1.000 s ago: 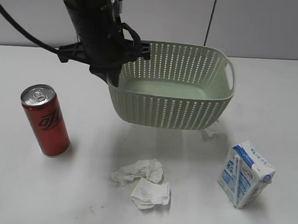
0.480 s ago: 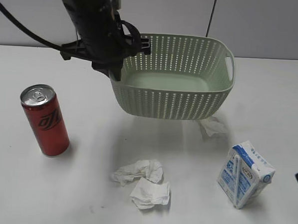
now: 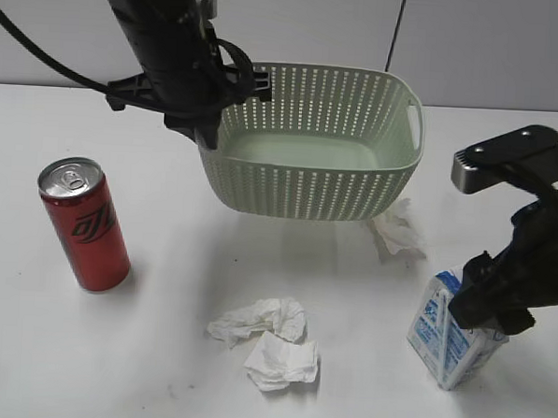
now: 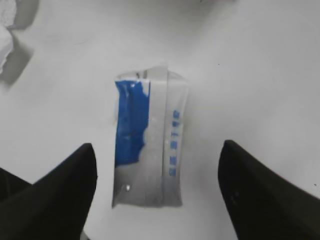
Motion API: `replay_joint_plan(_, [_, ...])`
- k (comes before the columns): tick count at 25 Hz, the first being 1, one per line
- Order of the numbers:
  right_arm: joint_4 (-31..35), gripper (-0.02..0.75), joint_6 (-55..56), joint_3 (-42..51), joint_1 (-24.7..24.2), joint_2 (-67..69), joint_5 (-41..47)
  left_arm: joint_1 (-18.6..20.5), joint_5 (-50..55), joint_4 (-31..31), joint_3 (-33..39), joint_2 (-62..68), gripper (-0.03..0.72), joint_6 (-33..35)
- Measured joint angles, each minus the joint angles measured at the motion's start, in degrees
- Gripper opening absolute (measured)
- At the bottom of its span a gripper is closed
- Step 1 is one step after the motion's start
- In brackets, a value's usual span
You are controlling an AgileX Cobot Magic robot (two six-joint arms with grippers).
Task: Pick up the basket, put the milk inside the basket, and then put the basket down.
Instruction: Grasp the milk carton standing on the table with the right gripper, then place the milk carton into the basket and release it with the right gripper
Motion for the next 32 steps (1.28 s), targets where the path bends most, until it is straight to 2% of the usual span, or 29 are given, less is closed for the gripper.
replay_joint_plan(9, [0.8, 0.56, 0.0, 0.0, 0.0, 8.5, -5.6, 0.1, -0.6, 0.4, 0.0, 0.7, 0.008, 0.7])
replay_joint_plan(12, [2.4, 0.477, 0.0, 0.0, 0.0, 9.9, -5.7, 0.1, -0.6, 0.6, 0.0, 0.7, 0.008, 1.3])
replay_joint_plan(15, [2.7, 0.309, 0.1, 0.0, 0.0, 10.0, -5.4, 0.1, -0.6, 0.8, 0.0, 0.7, 0.008, 1.4])
replay_joint_plan(17, [2.7, 0.294, 0.1, -0.2, 0.0, 9.9, -4.4, 0.1, -0.6, 0.8, 0.0, 0.7, 0.008, 1.4])
replay_joint_plan(21, [3.5, 0.294, 0.7, -0.1, 0.0, 7.5, 0.5, 0.1, -0.6, 0.8, 0.0, 0.7, 0.008, 1.5])
replay_joint_plan(26, [4.3, 0.293, 0.9, -1.7, 0.0, -3.0, 9.5, 0.1, -0.6, 0.4, 0.0, 0.7, 0.008, 2.1])
replay_joint_plan(29, [4.3, 0.293, 0.9, -7.3, 0.0, -9.2, 17.6, 0.1, -0.6, 0.1, 0.0, 0.7, 0.008, 2.1])
replay_joint_plan(32, [4.3, 0.293, 0.9, -17.0, 0.0, -11.7, 22.4, 0.1, -0.6, -0.3, 0.0, 0.9, 0.008, 2.2])
